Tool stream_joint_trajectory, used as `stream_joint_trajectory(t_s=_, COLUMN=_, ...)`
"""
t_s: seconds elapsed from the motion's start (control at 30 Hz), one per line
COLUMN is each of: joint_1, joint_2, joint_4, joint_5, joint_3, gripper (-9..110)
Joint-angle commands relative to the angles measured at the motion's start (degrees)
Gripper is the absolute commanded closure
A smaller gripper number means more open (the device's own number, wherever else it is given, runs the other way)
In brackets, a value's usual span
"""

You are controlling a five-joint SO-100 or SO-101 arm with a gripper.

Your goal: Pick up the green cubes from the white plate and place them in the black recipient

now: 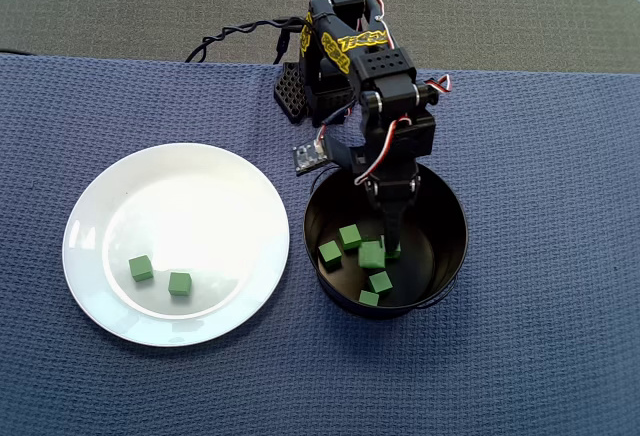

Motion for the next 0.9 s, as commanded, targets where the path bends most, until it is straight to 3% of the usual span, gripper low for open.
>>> stream_joint_trajectory(t_s=0.0, joint_1=1.58, joint_2=3.78, joint_4=0.00, joint_5=-0.79, joint_3=-1.05, gripper=65)
stream_joint_trajectory(t_s=0.37, joint_1=26.28, joint_2=-5.71, joint_4=14.41, joint_5=-7.82, joint_3=-28.39, gripper=82)
stream_joint_trajectory(t_s=0.57, joint_1=41.57, joint_2=-15.73, joint_4=11.16, joint_5=-12.92, joint_3=-31.38, gripper=85)
stream_joint_trajectory(t_s=0.87, joint_1=50.80, joint_2=-32.78, joint_4=7.03, joint_5=-19.25, joint_3=-35.68, gripper=75)
